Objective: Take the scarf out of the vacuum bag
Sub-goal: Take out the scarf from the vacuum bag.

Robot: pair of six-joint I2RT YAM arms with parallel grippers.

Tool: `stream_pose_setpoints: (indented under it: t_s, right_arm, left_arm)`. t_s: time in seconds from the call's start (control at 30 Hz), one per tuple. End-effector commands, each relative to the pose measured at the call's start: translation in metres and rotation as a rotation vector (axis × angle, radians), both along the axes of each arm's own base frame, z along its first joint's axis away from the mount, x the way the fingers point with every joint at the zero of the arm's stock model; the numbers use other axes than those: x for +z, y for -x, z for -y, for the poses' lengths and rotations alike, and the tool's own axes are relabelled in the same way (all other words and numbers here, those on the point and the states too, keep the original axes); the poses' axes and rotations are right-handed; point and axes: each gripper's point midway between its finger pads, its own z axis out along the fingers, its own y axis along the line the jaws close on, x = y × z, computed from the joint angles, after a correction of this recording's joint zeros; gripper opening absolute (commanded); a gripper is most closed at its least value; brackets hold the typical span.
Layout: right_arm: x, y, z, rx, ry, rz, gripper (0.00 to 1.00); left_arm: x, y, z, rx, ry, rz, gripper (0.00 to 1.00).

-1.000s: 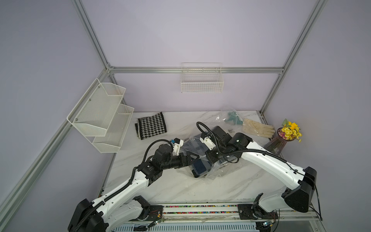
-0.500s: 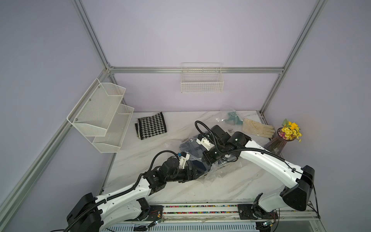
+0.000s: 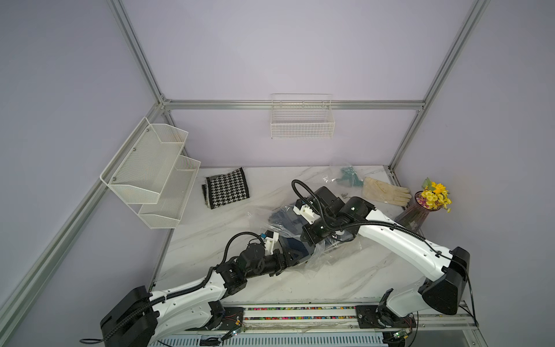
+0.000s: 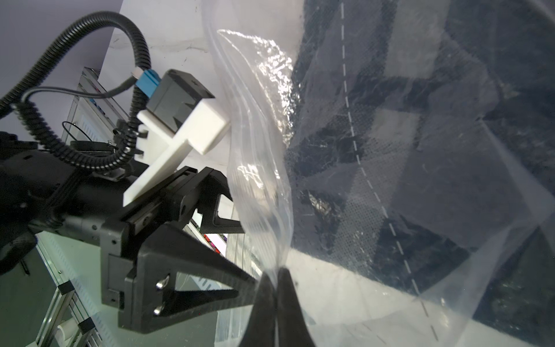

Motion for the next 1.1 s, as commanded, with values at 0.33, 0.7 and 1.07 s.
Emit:
stream_pose_setpoints:
  t_s: [0.33, 0.7, 1.07]
  right_arm:
    - [0.01, -0.003, 0.0, -0.01, -0.024, 0.037, 0.0]
    - [0.011, -0.003, 0.001, -0.01, -0.028, 0.045, 0.0]
    - [0.011, -0.002, 0.005, -0.016, -0.022, 0.057, 0.0]
  left_arm:
    - [0.003, -0.01, 0.007, 0.073, 0.106, -0.051, 0.66]
    - [-0.007, -0.014, 0.013, 0.074, 0.057, -0.082, 0.48]
    - [-0.027, -0.009, 0.012, 0.064, 0.014, -0.133, 0.6]
